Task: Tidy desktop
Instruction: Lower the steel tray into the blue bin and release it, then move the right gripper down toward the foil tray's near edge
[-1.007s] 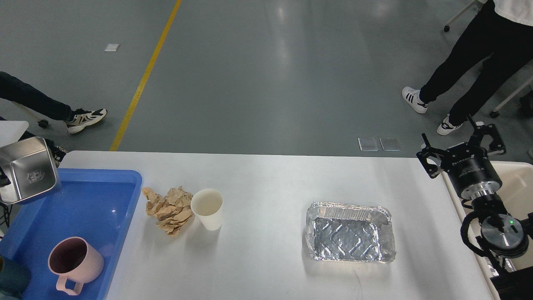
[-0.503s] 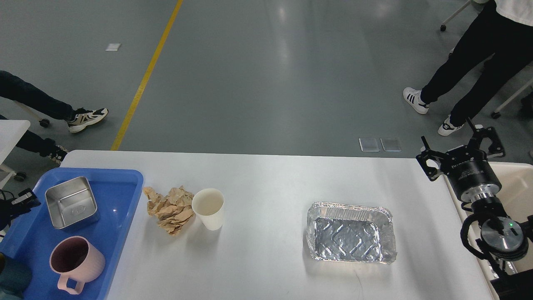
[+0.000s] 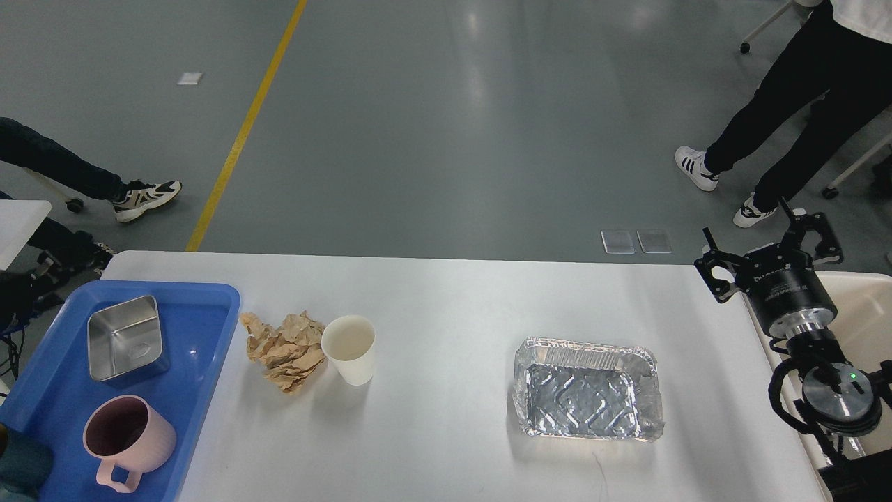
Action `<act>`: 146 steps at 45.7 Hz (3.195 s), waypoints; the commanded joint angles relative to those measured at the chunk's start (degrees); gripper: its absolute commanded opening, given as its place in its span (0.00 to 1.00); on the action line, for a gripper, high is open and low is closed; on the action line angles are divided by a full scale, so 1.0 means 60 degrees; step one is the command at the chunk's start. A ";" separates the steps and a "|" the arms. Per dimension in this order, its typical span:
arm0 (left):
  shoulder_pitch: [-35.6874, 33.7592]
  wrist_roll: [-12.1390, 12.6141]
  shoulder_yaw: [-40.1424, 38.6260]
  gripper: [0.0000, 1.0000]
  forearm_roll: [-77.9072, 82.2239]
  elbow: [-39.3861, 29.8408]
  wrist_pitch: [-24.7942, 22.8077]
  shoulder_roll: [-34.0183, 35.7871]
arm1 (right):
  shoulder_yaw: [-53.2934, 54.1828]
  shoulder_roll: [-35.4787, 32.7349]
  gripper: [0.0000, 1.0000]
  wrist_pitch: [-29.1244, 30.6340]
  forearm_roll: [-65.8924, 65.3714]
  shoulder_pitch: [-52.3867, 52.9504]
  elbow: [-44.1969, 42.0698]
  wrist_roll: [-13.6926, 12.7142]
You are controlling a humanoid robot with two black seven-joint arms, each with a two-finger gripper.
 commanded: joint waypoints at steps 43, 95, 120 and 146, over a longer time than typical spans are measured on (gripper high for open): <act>0.5140 -0.0083 -0.8425 0.97 -0.6852 -0.4722 0.0946 -0.6111 | -0.1931 -0.3209 1.00 0.0323 -0.8203 0.0310 0.0396 0.0000; 0.5506 -0.0054 -0.8294 0.97 -0.6808 -0.4576 0.1590 -0.6523 | -0.6444 -1.1119 1.00 0.0734 -1.4326 0.0076 0.4542 0.0278; 0.5462 -0.0024 -0.7840 0.97 -0.6764 -0.4444 0.1649 -0.6523 | -0.6723 -0.7957 1.00 0.0793 -1.4458 0.0193 0.3077 0.0278; 0.5448 -0.0024 -0.7517 0.97 -0.6764 -0.4444 0.1693 -0.6508 | -1.0619 -0.5350 1.00 0.1027 -1.4078 0.3488 0.1290 0.0059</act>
